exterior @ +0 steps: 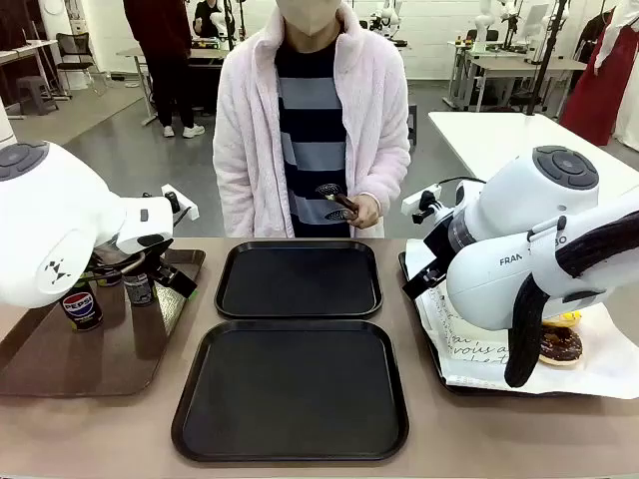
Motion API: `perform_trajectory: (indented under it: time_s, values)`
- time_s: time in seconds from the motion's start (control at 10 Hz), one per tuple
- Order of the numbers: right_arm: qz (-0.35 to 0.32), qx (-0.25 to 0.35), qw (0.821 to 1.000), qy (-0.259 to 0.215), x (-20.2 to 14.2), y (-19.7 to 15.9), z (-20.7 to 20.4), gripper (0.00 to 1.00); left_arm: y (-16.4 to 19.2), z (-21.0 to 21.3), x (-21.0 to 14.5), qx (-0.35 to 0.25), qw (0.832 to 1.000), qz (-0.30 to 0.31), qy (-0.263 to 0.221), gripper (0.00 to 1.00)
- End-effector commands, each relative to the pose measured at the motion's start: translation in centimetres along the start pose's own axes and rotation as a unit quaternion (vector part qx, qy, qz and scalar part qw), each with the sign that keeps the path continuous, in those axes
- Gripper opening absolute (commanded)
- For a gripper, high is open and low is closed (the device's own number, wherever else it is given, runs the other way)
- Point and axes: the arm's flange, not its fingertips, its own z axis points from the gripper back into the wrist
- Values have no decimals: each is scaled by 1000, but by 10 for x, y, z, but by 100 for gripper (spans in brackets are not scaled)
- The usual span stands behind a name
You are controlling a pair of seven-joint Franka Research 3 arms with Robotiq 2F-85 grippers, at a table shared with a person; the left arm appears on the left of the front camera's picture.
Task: Set up donuts and drinks on trays.
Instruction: Pick up one Pepsi coke and place it on the Flat Tray.
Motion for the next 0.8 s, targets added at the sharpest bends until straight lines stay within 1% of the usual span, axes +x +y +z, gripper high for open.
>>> perform_trajectory:
  time_s: [0.0, 0.7]
  values:
    - [0, 0, 1000, 0, 0, 0, 0, 100, 0, 0, 0, 0, 1000, 0, 0, 100]
    - [0, 0, 1000, 0, 0, 0, 0, 100, 0, 0, 0, 0, 1000, 0, 0, 100]
